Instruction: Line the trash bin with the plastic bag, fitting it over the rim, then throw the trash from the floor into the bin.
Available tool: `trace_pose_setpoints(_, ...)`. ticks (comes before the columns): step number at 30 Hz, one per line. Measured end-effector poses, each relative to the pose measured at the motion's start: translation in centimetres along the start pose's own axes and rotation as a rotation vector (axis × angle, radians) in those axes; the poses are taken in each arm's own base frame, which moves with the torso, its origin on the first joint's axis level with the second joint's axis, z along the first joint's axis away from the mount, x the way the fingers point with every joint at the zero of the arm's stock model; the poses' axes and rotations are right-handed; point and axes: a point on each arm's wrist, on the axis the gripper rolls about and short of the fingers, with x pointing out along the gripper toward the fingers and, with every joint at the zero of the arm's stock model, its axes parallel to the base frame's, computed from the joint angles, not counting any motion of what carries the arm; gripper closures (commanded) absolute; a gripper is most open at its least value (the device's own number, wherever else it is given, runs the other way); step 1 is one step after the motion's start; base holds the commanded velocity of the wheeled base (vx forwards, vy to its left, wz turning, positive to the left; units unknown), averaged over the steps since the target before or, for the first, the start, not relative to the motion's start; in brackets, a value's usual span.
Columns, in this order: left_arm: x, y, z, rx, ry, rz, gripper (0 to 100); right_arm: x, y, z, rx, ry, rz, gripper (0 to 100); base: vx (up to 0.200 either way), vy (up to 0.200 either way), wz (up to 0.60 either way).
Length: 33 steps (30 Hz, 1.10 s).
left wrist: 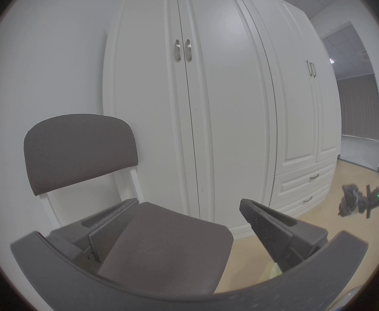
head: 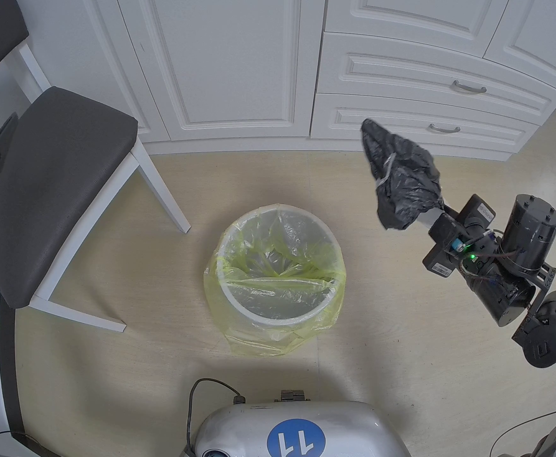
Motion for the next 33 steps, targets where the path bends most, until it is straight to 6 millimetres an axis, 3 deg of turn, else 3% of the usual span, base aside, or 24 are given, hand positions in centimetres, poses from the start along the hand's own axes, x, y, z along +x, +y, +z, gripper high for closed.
trace_pose_setpoints(13,-0.8,1.6,1.4,-0.166,-0.106,-0.058,0,3.8,0.3,4.1,-0.827,-0.272,0.22,100,0.0,0.0,0.0)
trace_pose_setpoints(21,-0.8,2.2,1.8,-0.249,-0.136,-0.087,0,7.6,2.2,6.2,-0.917,-0.349,0.317,100,0.0,0.0,0.0)
trace_pose_setpoints(33,0.2,4.4,1.9,-0.301,-0.22,-0.055,0,13.5,7.0,6.5,-0.888,-0.355,0.339,100,0.0,0.0,0.0)
